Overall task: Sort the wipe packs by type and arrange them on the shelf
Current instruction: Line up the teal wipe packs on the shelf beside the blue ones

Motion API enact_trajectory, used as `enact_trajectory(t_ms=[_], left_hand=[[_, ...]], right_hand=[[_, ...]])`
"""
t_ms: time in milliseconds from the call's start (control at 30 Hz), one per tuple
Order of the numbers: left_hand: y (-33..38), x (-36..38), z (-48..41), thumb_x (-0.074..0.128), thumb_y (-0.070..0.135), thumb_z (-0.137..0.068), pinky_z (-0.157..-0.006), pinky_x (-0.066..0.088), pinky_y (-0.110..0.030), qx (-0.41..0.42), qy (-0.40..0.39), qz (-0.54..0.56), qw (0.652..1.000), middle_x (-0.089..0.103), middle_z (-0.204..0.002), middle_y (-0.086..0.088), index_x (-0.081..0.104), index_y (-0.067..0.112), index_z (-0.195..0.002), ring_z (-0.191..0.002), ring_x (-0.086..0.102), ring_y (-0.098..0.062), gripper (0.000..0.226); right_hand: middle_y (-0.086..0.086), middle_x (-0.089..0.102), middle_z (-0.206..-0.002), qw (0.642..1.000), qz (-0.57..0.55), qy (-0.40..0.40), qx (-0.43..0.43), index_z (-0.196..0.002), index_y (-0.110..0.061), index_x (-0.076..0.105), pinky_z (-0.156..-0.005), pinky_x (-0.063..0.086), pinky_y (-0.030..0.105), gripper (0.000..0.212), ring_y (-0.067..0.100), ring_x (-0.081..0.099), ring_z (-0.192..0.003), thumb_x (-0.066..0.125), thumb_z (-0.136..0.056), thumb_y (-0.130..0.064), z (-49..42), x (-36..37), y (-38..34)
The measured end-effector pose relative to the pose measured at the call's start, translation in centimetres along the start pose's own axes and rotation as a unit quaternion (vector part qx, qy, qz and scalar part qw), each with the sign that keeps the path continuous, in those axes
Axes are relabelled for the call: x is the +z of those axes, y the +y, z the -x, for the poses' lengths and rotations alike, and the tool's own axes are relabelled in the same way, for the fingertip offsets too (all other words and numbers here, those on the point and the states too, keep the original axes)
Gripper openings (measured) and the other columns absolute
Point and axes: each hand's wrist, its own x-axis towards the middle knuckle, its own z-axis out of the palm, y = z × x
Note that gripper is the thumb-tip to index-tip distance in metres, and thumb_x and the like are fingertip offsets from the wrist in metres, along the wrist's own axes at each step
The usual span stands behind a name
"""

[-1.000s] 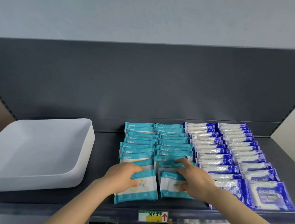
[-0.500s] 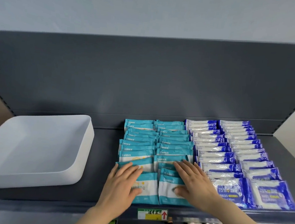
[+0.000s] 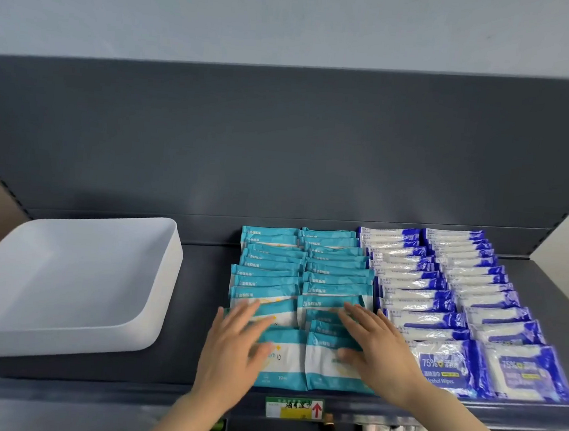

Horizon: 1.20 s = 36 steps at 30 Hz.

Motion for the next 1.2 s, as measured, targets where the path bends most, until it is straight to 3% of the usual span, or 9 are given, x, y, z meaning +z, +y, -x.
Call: enact_trajectory(t_ms=[100, 167, 333, 467, 633, 767, 933, 1067, 1200], left_hand=[[0.1, -1.3, -2.7, 0.046, 0.040, -0.097, -0.118, 0.021, -0.036, -0.156, 0.072, 0.163, 0.972, 0.014, -0.159, 0.006, 0.025, 0.024, -0.151, -0.146, 0.014, -0.013, 0.060], [-0.1, -1.7, -4.4, 0.046, 0.041, -0.097, -0.119, 0.022, -0.042, -0.241, 0.026, 0.287, 0.927, 0.013, -0.160, 0.003, 0.011, 0.022, -0.154, -0.147, 0.015, -0.016, 0.069], [-0.8, -0.4, -5.4, 0.044, 0.075, -0.078, -0.116, 0.027, -0.047, -0.236, -0.055, 0.320, 0.916, 0.019, -0.159, 0.008, 0.015, 0.041, -0.149, -0.145, 0.023, -0.013, 0.084], [-0.4, -1.4, -6.4, 0.047, 0.044, -0.097, -0.120, 0.015, -0.042, -0.265, -0.002, 0.334, 0.905, 0.006, -0.160, 0.006, 0.004, 0.021, -0.154, -0.148, 0.007, -0.015, 0.076], [-0.1, -1.4, -8.1, 0.049, 0.047, -0.095, -0.118, 0.022, -0.045, -0.292, -0.019, 0.389, 0.874, 0.013, -0.160, 0.006, 0.006, 0.027, -0.154, -0.146, 0.018, -0.016, 0.075], [0.1, -1.2, -8.1, 0.051, 0.050, -0.093, -0.117, 0.025, -0.046, -0.279, -0.025, 0.373, 0.884, 0.019, -0.159, 0.007, 0.010, 0.030, -0.153, -0.145, 0.022, -0.015, 0.076], [1.0, -4.6, -7.4, 0.056, 0.030, -0.095, -0.114, 0.026, -0.036, -0.233, 0.082, 0.287, 0.926, 0.028, -0.155, 0.000, 0.025, 0.018, -0.151, -0.142, 0.027, -0.017, 0.065], [-0.3, -8.8, -5.1, 0.062, 0.022, -0.091, -0.108, 0.033, -0.031, -0.150, 0.185, 0.105, 0.966, 0.041, -0.147, 0.005, 0.044, 0.021, -0.141, -0.136, 0.036, -0.014, 0.053], [-3.9, -11.9, -2.1, 0.061, 0.024, -0.090, -0.100, 0.044, -0.035, -0.217, 0.205, -0.061, 0.952, 0.047, -0.143, 0.001, 0.046, 0.018, -0.138, -0.130, 0.043, -0.020, 0.051]], right_hand=[[-0.010, 0.013, -0.157, 0.998, -0.049, 0.047, 0.013, -0.151, -0.027, 0.016, -0.118, 0.005, 0.028, 0.060, 0.011, 0.010, -0.146, 0.040, -0.098, -0.042, -2.2, -0.9, -0.4], [-0.007, 0.014, -0.158, 0.997, -0.057, 0.046, 0.030, -0.151, -0.025, 0.016, -0.118, 0.012, 0.031, 0.059, 0.015, 0.012, -0.145, 0.040, -0.099, -0.040, -3.8, -1.3, -0.7], [-0.005, 0.012, -0.159, 0.998, -0.028, -0.008, 0.064, -0.148, -0.020, 0.027, -0.116, 0.018, 0.035, 0.054, 0.017, 0.011, -0.146, 0.033, -0.100, -0.043, -4.5, -0.4, -0.2], [-0.006, 0.018, -0.157, 0.995, -0.053, 0.010, 0.085, -0.147, -0.022, 0.030, -0.114, 0.025, 0.035, 0.052, 0.016, 0.015, -0.145, 0.036, -0.099, -0.043, -4.0, -0.3, 0.5], [-0.003, 0.009, -0.159, 0.992, -0.067, 0.035, 0.101, -0.150, -0.023, 0.019, -0.117, 0.018, 0.036, 0.058, 0.018, 0.006, -0.147, 0.038, -0.099, -0.042, -5.4, -1.0, 1.5], [-0.004, 0.011, -0.159, 0.995, -0.040, -0.002, 0.089, -0.151, -0.022, 0.018, -0.118, 0.008, 0.031, 0.059, 0.016, 0.009, -0.146, 0.036, -0.099, -0.044, -5.6, -0.8, 2.1], [-0.003, 0.020, -0.157, 0.993, -0.091, 0.035, 0.073, -0.149, -0.025, 0.024, -0.115, 0.022, 0.034, 0.057, 0.019, 0.020, -0.143, 0.043, -0.098, -0.040, -6.3, -2.0, 1.1], [-0.002, 0.027, -0.154, 0.991, -0.124, 0.051, 0.007, -0.147, -0.021, 0.030, -0.111, 0.029, 0.033, 0.055, 0.020, 0.028, -0.140, 0.047, -0.097, -0.035, -8.3, -3.6, -2.3], [-0.004, 0.033, -0.151, 0.984, -0.162, 0.050, -0.064, -0.146, -0.020, 0.033, -0.108, 0.028, 0.027, 0.053, 0.017, 0.034, -0.136, 0.049, -0.097, -0.032, -10.6, -4.1, -7.3]])
